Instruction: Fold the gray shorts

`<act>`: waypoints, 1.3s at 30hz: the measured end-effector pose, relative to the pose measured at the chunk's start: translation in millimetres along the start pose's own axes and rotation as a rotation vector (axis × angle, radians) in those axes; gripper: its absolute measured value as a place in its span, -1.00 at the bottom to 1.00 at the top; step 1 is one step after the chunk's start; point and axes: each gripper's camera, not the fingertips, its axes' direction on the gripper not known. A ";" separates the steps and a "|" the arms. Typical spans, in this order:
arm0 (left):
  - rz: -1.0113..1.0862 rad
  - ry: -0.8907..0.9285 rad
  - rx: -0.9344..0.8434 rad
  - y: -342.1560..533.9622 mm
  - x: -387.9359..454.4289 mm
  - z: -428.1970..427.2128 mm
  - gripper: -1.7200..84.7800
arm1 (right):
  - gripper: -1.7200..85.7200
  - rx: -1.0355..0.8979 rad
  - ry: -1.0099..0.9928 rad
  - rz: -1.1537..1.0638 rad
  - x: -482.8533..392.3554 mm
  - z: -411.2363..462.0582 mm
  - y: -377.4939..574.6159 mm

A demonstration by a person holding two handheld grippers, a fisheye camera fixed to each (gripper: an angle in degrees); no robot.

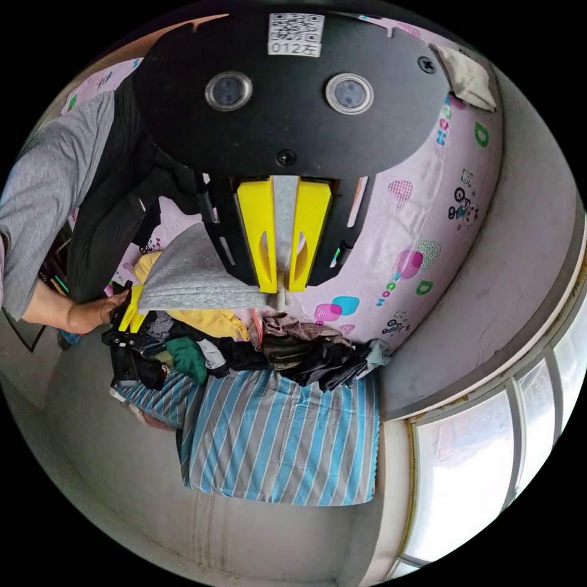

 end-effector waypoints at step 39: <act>-0.602 -0.098 -0.210 560.7 -233.4 203.8 -0.94 | -0.91 -0.519 -0.120 -0.144 0.6 658.1 106.9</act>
